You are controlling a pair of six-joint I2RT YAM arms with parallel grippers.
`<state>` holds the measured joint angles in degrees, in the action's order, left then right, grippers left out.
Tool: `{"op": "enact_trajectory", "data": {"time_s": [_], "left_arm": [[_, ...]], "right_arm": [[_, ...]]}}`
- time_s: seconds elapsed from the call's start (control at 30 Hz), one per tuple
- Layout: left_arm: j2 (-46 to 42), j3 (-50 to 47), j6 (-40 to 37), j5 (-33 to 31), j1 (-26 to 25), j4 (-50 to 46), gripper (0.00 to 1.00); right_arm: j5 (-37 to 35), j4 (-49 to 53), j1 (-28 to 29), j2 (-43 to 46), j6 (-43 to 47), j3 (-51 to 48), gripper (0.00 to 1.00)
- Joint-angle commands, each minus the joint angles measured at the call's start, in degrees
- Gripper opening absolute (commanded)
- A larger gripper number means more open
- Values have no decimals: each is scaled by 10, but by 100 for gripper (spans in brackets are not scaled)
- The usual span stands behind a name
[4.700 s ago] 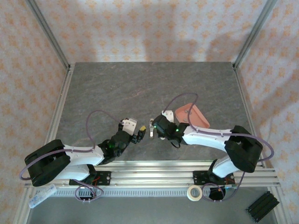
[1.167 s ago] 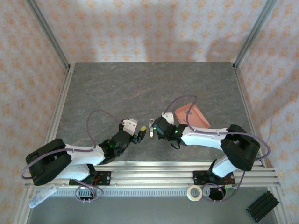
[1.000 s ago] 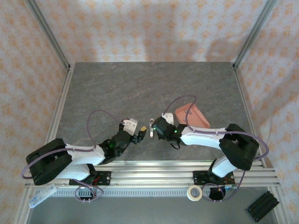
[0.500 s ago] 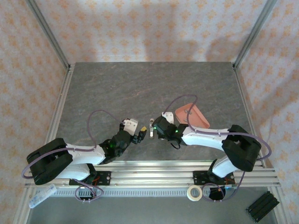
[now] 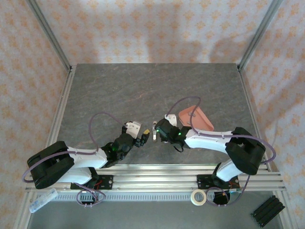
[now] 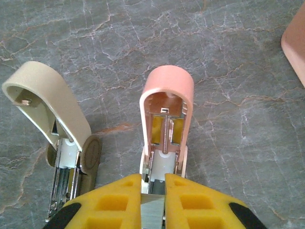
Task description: Load the staples into the stapler
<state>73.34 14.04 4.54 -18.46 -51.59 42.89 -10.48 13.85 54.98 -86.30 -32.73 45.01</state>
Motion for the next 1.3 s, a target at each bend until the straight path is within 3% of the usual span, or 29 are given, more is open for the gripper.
{"op": "enact_trajectory", "data": {"time_s": [0.0,1.27], "left_arm": [[-1,8,7,-5,4,2,82],[-1,3,9,-7,4,8,81]], "right_arm": [[-8,0,4,-8,-5,4,16],[-19,30,3,8,12,18,16]]}}
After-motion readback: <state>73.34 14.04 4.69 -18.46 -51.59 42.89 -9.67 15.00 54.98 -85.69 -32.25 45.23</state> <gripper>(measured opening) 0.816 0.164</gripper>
